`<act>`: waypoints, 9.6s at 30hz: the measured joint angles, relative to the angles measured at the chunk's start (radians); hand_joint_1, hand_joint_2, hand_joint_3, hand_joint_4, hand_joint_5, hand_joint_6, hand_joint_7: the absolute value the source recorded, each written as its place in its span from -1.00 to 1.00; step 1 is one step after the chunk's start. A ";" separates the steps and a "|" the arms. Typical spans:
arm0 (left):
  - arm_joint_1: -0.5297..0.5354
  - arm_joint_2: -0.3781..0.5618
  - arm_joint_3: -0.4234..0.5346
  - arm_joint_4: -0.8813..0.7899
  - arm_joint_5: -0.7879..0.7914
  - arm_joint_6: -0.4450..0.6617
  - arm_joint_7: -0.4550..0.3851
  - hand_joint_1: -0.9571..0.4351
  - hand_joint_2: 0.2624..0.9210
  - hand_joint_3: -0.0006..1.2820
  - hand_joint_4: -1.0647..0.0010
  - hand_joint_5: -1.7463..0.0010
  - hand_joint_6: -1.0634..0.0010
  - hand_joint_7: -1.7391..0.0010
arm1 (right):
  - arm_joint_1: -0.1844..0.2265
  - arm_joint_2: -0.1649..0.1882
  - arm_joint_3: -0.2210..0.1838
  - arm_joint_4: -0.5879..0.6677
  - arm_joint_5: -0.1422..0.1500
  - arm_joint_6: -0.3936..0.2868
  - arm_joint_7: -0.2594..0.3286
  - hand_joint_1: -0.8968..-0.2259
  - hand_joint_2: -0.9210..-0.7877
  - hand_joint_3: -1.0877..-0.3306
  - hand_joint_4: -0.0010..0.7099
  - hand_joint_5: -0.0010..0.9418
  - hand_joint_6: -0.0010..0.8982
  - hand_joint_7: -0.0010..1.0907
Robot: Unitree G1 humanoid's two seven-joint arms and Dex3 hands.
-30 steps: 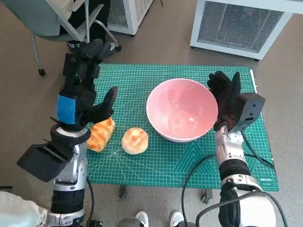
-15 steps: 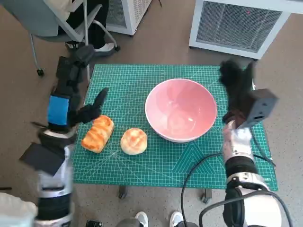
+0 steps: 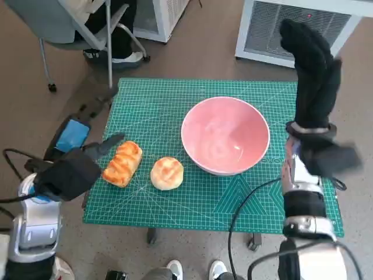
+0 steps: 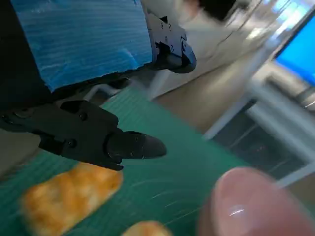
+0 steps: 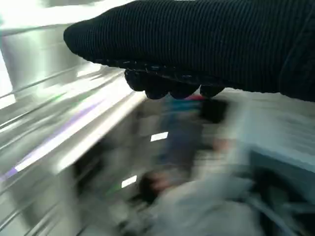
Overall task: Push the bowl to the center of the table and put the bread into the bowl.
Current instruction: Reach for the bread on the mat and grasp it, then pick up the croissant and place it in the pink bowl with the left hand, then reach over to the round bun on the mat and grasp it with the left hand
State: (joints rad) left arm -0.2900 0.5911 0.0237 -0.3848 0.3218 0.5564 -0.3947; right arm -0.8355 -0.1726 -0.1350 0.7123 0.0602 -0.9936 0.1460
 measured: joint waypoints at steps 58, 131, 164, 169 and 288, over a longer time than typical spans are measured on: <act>-0.045 -0.019 -0.326 0.229 0.212 0.204 -0.045 -0.29 1.00 -0.80 0.26 0.96 0.42 0.99 | 0.117 0.018 0.065 -0.208 -0.103 0.061 -0.054 0.05 -1.00 -0.10 -0.13 -0.96 -0.98 0.35; -0.311 -0.181 -0.116 0.144 0.154 -0.383 0.349 0.38 0.78 -0.99 -0.79 -0.12 -0.58 0.06 | 0.140 -0.008 0.059 -0.236 -0.078 0.053 -0.048 0.09 -1.00 -0.11 -0.14 -0.98 -0.99 0.34; -0.626 -0.395 -0.447 0.909 0.267 -0.813 0.360 0.37 1.00 -0.72 -0.08 -0.53 0.06 -0.43 | 0.178 -0.018 0.042 -0.295 -0.104 0.072 -0.073 0.03 -1.00 -0.10 -0.15 -0.99 -1.00 0.32; -0.654 -0.402 -0.457 0.993 0.236 -0.834 0.248 0.22 0.98 -0.72 0.47 0.37 0.48 0.27 | 0.183 -0.021 0.037 -0.311 -0.105 0.081 -0.080 0.03 -1.00 -0.09 -0.14 -0.99 -1.00 0.32; -0.248 -0.103 -0.349 1.112 0.176 -1.188 0.105 0.28 0.98 -0.93 -0.28 0.90 -0.27 0.62 | 0.240 -0.064 0.035 -0.398 -0.056 0.148 -0.036 -0.06 -1.00 -0.11 -0.17 -1.00 -0.97 0.29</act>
State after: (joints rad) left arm -0.5384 0.4883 -0.3250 0.7274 0.4977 -0.6312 -0.2898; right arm -0.5954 -0.2365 -0.1001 0.3140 0.0041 -0.8452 0.1098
